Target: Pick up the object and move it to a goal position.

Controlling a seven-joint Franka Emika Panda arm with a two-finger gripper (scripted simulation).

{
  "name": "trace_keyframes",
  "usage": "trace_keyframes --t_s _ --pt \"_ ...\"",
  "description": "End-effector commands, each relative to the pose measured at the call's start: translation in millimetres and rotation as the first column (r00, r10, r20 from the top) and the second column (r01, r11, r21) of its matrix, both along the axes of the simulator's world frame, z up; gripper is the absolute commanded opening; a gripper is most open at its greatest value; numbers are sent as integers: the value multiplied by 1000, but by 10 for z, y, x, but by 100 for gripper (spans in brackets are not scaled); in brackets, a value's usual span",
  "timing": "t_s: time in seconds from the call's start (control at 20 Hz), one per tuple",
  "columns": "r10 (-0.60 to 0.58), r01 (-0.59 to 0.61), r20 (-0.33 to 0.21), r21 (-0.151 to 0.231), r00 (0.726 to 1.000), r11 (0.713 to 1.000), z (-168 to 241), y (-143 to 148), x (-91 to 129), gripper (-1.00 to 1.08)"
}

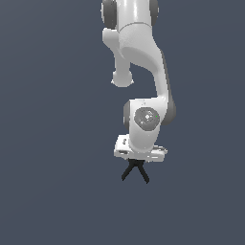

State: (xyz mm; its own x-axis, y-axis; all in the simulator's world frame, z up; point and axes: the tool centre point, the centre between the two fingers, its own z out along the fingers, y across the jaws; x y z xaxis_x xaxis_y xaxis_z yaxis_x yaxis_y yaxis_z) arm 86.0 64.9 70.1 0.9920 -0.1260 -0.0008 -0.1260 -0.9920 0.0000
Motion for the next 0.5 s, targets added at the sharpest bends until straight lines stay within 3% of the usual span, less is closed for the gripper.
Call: trace_keyframes --t_s 0.0,0.45 --pt "0 0 0 0 1000 1000 0 0 0 100" --pt "-2 2 0 0 1000 1000 -313 0 -5 100"
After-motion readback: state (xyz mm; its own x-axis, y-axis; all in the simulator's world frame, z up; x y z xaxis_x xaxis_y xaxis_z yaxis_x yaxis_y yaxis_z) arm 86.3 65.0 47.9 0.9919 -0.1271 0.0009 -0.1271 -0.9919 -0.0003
